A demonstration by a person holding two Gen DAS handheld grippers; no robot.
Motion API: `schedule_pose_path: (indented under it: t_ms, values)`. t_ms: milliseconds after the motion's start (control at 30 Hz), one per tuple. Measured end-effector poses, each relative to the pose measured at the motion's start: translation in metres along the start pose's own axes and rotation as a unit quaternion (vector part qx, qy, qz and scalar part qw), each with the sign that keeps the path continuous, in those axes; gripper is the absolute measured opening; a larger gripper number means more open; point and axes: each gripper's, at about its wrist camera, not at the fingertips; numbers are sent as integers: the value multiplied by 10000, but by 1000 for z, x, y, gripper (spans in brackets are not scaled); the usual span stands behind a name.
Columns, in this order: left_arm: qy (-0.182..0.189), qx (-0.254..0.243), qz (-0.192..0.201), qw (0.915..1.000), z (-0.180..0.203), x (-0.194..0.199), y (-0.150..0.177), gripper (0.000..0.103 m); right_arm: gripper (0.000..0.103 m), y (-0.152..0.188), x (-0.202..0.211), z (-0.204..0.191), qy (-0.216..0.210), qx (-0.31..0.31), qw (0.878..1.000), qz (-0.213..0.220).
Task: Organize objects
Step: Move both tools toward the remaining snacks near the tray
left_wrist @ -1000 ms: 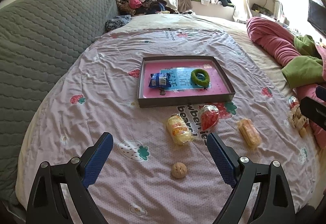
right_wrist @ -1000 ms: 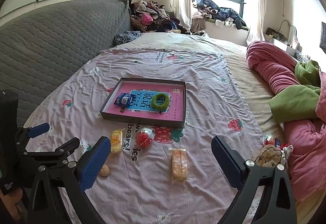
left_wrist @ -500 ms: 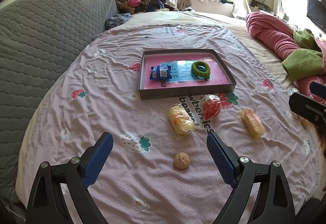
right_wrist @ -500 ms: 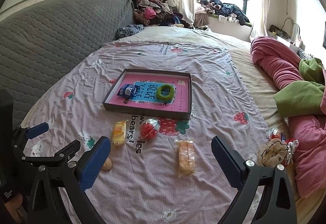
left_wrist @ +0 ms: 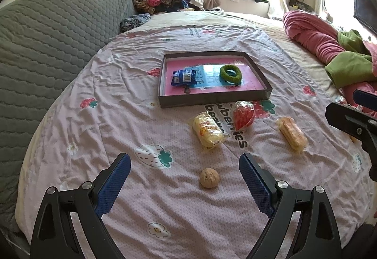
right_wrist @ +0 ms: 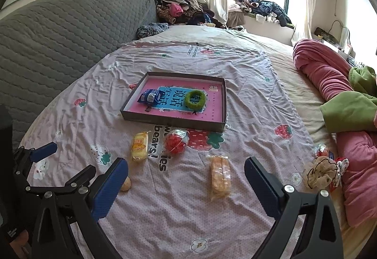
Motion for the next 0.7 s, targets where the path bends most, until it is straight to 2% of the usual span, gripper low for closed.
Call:
schedule_pose_path:
  t_ms: [700]
  values:
    - [-34,108,-193,9997,1,-35,24,94,100,26,-44,0,-88,46,9994,-333]
Point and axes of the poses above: each gripper's, at about its wrist camera, not at the fingertips, and x roughly against the way its jaws point, z to its right, y to its underside, and after that the axes turned 13 degrees about z, right-handed
